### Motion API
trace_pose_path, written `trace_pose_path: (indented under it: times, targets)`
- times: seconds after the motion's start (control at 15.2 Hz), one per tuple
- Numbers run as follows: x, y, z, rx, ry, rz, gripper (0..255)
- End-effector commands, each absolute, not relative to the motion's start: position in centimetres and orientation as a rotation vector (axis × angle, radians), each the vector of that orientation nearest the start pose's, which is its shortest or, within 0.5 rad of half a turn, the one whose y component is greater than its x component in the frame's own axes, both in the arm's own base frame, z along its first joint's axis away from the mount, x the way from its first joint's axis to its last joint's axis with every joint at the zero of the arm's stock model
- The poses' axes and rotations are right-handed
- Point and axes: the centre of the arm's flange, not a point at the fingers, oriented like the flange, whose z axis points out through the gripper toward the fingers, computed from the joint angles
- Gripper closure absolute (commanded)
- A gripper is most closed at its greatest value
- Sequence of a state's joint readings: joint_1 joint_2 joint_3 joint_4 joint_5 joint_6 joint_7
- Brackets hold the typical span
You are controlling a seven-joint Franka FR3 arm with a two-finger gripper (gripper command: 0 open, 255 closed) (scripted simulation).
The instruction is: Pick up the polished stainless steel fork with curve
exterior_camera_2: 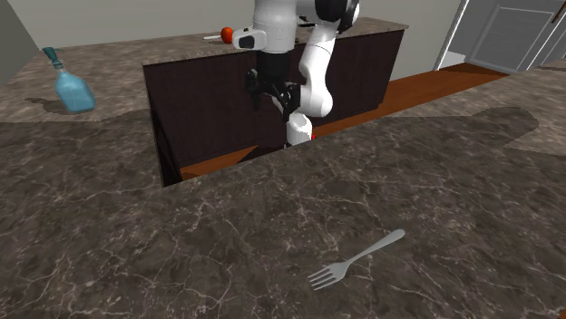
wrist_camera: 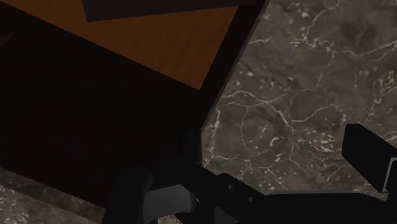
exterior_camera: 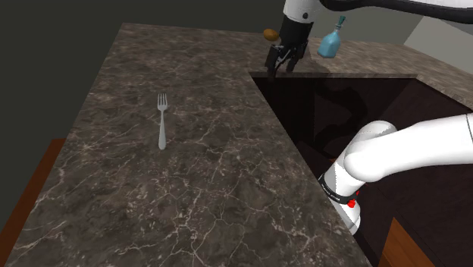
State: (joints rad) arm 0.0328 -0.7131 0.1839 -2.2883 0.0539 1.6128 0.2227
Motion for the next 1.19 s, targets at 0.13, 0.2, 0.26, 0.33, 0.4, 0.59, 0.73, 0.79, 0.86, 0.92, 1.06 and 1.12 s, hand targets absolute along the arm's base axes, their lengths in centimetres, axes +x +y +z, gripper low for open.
trace_pose_path:
  times: [0.13,0.2,0.26,0.33,0.4,0.59,0.73,0.79,0.86,0.92,1.06,1.12]
  targets:
    - [34.4,13.8,58.3,-3.184,0.191,-0.073,0]
    - [34.9,15.0,58.0,-3.181,0.218,-0.075,0]
    - [35.5,16.1,57.6,-3.177,0.244,-0.076,0]
    - [36.1,17.2,57.3,-3.173,0.271,-0.077,0]
    - [36.7,18.3,56.9,-3.168,0.297,-0.079,0]
    - [38.6,21.5,56.0,-3.153,0.375,-0.083,0]
    - [40.0,23.6,55.3,-3.143,0.427,-0.086,0]
    - [40.7,24.6,55.0,-3.137,0.453,-0.087,0]
    - [41.4,25.7,54.7,-3.131,0.479,-0.089,0]
    - [42.1,26.7,54.4,-3.125,0.505,-0.09,0]
    - [43.7,28.7,53.8,-3.112,0.556,-0.093,0]
    - [44.5,29.6,53.5,-3.105,0.582,-0.094,0]
